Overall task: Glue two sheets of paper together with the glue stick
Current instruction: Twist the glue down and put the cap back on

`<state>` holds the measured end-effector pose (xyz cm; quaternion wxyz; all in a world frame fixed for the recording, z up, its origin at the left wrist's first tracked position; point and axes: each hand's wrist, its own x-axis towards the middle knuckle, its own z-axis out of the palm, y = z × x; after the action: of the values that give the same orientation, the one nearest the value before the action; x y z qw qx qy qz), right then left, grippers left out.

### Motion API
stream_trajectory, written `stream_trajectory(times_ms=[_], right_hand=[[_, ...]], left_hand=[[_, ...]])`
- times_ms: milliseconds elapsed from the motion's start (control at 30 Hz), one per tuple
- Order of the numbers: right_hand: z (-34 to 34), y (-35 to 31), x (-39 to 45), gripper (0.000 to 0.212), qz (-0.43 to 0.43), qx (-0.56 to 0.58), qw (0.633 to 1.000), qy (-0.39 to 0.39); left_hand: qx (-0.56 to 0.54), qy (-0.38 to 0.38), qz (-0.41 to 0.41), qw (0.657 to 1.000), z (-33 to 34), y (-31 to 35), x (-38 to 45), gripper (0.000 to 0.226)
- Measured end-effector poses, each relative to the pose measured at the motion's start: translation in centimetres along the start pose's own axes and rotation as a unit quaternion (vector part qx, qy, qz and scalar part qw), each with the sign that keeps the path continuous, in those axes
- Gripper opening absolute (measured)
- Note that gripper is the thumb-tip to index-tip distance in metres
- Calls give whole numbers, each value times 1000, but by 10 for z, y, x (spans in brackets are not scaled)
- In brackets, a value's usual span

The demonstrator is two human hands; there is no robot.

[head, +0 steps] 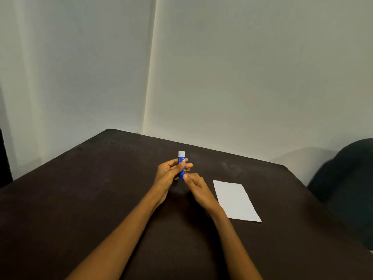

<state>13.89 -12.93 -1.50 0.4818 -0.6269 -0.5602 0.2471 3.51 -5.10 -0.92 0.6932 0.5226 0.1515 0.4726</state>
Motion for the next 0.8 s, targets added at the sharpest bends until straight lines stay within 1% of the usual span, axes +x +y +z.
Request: stream_trajectory(times_ms=[67,133,200,233,267,367,400,433,500,600,667,700,733,800], right_hand=[[-2,0,1,26,-8,-17,1000,1],[-2,0,1,16,-19,-44,997,55],[-3,1,0,19,-20,-81,990,118],[-2,2,0,21,-20,-94,987,126],[-1,3,-1,21,-19,-94,989,110],[0,0,-4,18,-11,-17,1000,0],[-1,0,-4,21,-11,-3,1000,-18],[-2,0,-3,22,-18,-9,1000,-13],[-4,1,0,22,-36,-48,997,41],[-2,1,2,19,-34,-100,985,134],[2,2,0,20,-42,-131,975,172],[2,3,0,17,-49,-132,975,172],[2,3,0,17,-52,-117,980,152],[1,3,0,26,-49,-83,993,71]], left_hand=[[0,0,0,1000,0,-2,0,16],[3,-11,-1,1000,1,-3,0,18],[16,-25,-4,1000,3,-5,0,22],[19,-26,-6,999,4,-5,0,24],[16,-24,-7,1000,4,-5,0,25],[-3,-12,-4,1000,0,-3,2,22],[-3,-10,-3,1000,0,-3,2,21],[-1,-10,-4,1000,-1,-3,2,21],[-2,-11,-3,1000,-1,-4,2,21],[-1,-20,-5,1000,1,-6,2,24],[5,-26,-6,1000,2,-7,1,25],[3,-26,-6,1000,3,-6,1,26],[-2,-24,-5,1000,2,-6,1,25],[-10,-19,-2,1000,1,-5,2,22]])
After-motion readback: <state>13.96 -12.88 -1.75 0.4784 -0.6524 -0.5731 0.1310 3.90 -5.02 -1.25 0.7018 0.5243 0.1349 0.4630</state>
